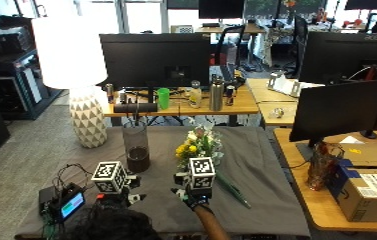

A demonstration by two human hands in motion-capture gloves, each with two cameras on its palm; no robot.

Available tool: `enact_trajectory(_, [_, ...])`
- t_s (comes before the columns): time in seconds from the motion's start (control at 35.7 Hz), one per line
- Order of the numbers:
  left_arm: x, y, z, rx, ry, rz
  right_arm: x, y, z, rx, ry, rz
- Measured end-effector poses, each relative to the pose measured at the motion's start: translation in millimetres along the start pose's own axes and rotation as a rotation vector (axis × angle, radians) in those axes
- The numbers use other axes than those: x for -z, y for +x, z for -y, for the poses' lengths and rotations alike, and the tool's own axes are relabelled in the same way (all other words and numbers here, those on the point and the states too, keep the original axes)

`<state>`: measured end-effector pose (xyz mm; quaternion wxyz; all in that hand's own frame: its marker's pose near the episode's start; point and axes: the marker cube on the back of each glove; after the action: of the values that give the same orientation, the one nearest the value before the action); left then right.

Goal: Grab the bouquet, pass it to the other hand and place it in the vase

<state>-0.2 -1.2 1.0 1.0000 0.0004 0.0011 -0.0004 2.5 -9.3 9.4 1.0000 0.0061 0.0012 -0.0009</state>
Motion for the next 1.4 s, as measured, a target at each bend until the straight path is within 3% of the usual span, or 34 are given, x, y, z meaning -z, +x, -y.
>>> enact_trajectory(0.17, [2,1,-1,0.0,0.005,-0.004,-14,2,14,0.018,0.026,0.01])
enact_trajectory(0.73, [0,-2,4,-0.001,0.034,-0.01,0,15,1,-0.016,0.011,-0.041])
enact_trajectory(0.98, [1,-5,5,0.002,0.07,-0.033,-2,81,6,-0.091,0.07,-0.047])
enact_trajectory(1.15, [1,-5,5,0.004,0.084,-0.04,-25,146,23,-0.18,0.118,0.021])
enact_trajectory(1.4, [-9,-4,15,-0.012,0.09,-0.052,-72,212,47,-0.329,0.057,0.052])
